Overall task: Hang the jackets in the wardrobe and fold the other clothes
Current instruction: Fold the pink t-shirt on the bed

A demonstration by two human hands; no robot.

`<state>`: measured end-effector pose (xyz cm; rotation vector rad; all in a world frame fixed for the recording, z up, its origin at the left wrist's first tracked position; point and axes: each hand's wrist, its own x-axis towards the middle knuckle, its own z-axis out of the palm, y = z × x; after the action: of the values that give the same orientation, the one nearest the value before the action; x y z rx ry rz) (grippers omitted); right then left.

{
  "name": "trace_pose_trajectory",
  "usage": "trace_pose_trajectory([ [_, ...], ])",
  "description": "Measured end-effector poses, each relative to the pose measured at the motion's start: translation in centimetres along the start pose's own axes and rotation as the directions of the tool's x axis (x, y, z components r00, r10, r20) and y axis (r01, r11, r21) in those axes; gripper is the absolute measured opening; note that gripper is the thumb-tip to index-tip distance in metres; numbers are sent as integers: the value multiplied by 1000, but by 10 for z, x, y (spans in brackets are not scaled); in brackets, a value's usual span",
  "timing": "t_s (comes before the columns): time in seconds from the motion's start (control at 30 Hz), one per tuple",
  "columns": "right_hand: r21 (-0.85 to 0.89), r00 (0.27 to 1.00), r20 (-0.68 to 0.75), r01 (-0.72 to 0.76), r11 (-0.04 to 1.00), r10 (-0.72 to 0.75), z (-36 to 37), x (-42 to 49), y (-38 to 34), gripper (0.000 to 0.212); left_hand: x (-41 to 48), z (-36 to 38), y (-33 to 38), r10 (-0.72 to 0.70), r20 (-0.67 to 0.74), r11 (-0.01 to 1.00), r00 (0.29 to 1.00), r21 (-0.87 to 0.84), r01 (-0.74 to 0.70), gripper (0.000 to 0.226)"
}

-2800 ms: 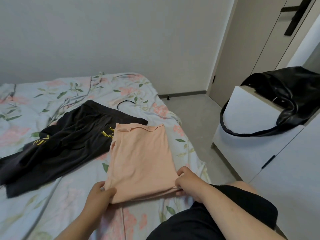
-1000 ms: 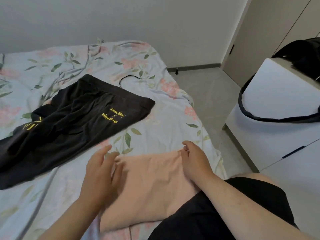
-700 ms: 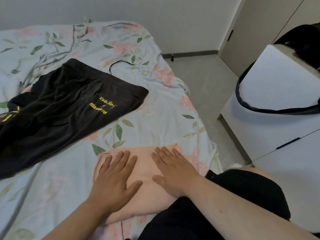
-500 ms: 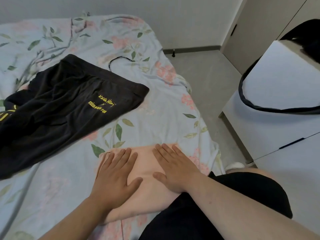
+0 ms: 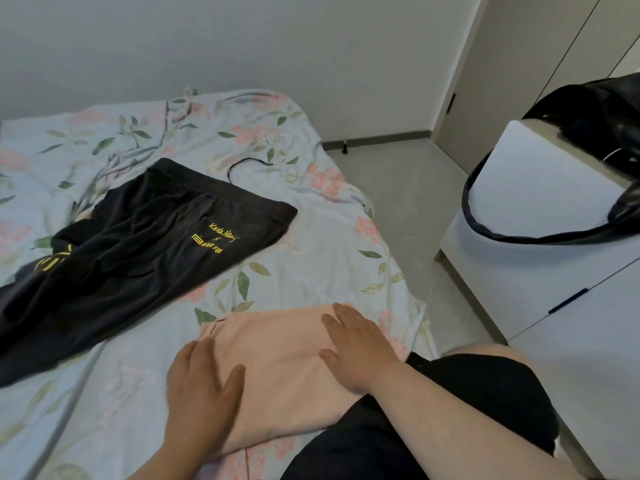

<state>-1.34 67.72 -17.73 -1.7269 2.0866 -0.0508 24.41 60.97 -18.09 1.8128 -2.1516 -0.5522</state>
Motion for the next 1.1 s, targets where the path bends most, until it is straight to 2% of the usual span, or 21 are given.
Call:
trace_pose_trajectory([
  [0.07,144,990,-20,-138,980,143,-3,-4,-4,68,-6,-8,-2,-263,74,943,962,-189,273,82],
  [0.13,335,936,-27,-323,885,352,-12,-5,-6,59,-8,-12,-1,-365,197,838,910,-357,414,91],
  [0.2,514,869,86,-458,725,488,-20,-10,-4,44,-6,-15,-1,-404,294,753,866,-432,497,71],
  [0.27,647,845,237,-506,570,480,-22,-15,3,43,2,-20,-1,-442,419,596,793,-523,609,52],
  [0.3,691,836,302,-523,500,457,-24,-18,6,48,8,-24,0,-418,517,524,747,-534,664,52],
  [0.33,715,831,350,-535,451,432,-25,-21,8,53,11,-28,2,-360,613,483,703,-522,703,54],
  [0.37,732,838,370,-529,430,401,-25,-23,10,55,11,-31,3,-292,676,491,677,-501,712,57],
  [0.4,751,855,366,-504,427,367,-25,-24,10,57,11,-31,5,-252,696,533,673,-481,696,60],
  [0.43,775,875,351,-471,422,333,-25,-27,8,59,11,-28,6,-235,676,579,698,-479,660,61],
  [0.5,816,908,300,-403,414,292,-26,-30,2,61,8,-20,5,-262,551,616,793,-537,577,52],
  [0.6,878,939,154,-273,393,308,-33,-37,-2,38,6,-17,10,-288,386,600,876,-641,479,37],
  [0.67,935,932,80,-193,296,354,-42,-46,0,21,11,-22,20,-252,370,591,894,-673,445,38],
  [0.77,988,897,16,-83,134,442,-62,-72,9,18,14,-41,47,-119,397,586,910,-712,387,47],
  [0.83,996,875,-34,-12,94,482,-76,-98,20,21,12,-54,73,-37,380,613,924,-722,322,60],
  [0.93,990,828,-129,74,122,546,-102,-149,43,27,6,-58,123,140,343,626,929,-757,185,61],
  [1.0,983,780,-177,109,149,600,-114,-188,61,31,-1,-52,162,231,307,623,923,-775,102,47],
  [1.07,972,716,-230,142,185,659,-125,-226,79,31,-10,-42,205,325,304,605,896,-794,49,23],
  [1.1,966,674,-255,157,204,694,-128,-244,89,29,-15,-37,226,380,307,608,873,-794,15,20],
])
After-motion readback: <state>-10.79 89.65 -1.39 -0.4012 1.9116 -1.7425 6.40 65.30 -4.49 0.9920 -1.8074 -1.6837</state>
